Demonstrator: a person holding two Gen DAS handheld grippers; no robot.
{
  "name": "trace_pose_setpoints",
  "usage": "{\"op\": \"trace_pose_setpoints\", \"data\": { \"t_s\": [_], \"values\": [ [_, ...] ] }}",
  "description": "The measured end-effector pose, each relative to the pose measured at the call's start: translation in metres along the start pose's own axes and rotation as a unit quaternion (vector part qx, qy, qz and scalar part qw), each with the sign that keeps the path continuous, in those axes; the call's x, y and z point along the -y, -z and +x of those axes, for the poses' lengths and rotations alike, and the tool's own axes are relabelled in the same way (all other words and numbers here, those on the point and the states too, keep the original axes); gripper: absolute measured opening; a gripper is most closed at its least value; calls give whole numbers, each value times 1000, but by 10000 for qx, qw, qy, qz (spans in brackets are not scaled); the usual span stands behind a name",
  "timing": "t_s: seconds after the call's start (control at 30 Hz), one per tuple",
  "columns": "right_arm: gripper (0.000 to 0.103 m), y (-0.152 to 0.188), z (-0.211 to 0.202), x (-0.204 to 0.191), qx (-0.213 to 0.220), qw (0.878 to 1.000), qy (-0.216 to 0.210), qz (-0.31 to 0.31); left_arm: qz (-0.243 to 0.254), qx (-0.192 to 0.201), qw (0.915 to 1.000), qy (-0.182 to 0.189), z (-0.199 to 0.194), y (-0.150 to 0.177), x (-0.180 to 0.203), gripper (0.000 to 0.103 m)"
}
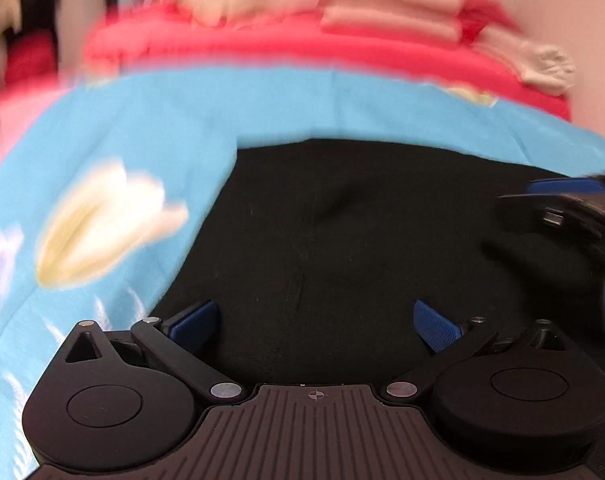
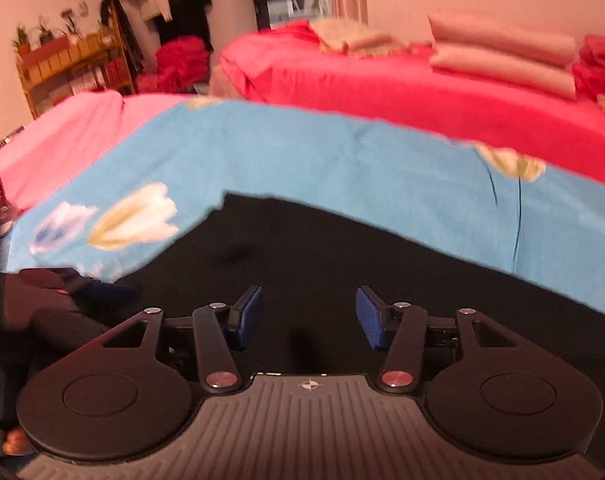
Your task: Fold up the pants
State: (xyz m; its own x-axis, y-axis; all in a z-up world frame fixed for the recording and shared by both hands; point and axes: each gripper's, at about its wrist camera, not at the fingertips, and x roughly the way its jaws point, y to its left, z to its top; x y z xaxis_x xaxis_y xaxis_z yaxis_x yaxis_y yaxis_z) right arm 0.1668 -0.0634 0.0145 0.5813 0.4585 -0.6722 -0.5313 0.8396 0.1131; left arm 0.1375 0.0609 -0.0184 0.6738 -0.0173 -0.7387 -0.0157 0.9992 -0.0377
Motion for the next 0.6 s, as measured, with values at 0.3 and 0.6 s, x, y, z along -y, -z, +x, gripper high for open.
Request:
{"op": "trace_pose_setpoints", "data": {
  "t_s": [0.3,0.6],
  "values": [
    [48,-1,2,98,512,9812,966,1589,-83,-247,9997,7,0,-8,-1,103],
    [61,68,-137,191,1010,9453,1437,2750,-200,-137,9980,580,1,-56,21,103]
  ]
}}
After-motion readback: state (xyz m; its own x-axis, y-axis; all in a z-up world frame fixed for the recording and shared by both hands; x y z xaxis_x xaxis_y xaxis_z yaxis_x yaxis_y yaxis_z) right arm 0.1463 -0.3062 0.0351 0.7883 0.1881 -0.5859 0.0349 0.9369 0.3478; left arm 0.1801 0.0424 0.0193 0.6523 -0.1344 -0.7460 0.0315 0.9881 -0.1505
